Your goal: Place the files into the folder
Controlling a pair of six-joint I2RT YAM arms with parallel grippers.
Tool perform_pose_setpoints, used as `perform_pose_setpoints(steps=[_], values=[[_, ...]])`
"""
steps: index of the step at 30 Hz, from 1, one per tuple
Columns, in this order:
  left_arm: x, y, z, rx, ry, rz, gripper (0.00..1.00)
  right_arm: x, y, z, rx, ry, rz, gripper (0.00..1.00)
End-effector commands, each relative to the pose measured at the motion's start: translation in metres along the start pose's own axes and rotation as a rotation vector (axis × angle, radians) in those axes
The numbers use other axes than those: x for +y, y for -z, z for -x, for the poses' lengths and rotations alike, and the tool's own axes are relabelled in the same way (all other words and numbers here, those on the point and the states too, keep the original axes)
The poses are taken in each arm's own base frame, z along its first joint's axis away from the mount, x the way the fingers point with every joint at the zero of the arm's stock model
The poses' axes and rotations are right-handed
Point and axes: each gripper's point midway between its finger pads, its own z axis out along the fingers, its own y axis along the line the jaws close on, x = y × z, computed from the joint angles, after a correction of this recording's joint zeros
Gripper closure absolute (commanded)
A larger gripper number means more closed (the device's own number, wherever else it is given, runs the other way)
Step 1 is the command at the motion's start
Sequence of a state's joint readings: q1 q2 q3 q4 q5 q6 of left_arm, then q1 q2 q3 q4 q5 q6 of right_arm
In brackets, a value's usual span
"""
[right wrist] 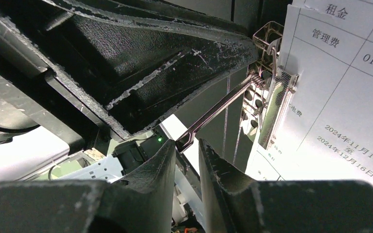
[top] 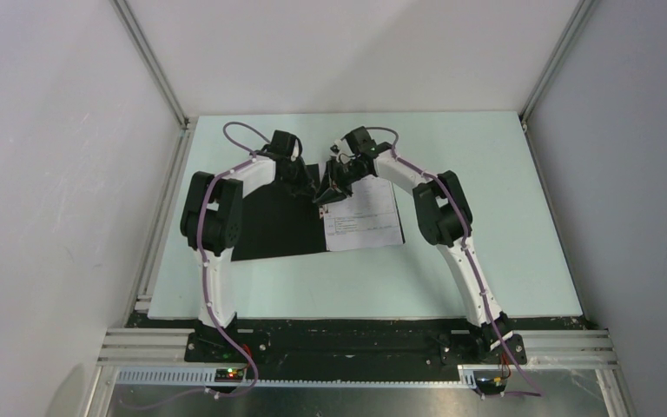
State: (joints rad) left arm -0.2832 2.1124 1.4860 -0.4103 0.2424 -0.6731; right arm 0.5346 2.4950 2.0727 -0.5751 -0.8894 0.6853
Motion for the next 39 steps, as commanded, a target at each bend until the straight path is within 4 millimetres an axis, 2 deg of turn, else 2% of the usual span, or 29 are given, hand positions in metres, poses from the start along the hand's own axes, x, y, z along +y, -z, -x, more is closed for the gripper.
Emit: perform_pose_setpoints(steps=[1, 13, 29, 39], values=[[0.012, -0.012, -0.013, 0.028, -0.012, 0.049, 0.75, 0.001, 0.001, 0.008, -0.027, 0.002, -0.024, 0.73], [0.012, -0.013, -0.013, 0.028, -0.013, 0.050, 0.75, -0.037, 0.006, -0.006, -0.033, -0.092, -0.175, 0.78], [0.013, -0.012, -0.012, 0.022, -0.008, 0.054, 0.75, -0.073, 0.001, 0.000, -0.060, -0.082, -0.311, 0.83], [0.018, -0.012, -0.016, 0.033, 0.011, 0.061, 0.75, -0.093, -0.008, -0.007, -0.046, -0.109, -0.393, 0.84]])
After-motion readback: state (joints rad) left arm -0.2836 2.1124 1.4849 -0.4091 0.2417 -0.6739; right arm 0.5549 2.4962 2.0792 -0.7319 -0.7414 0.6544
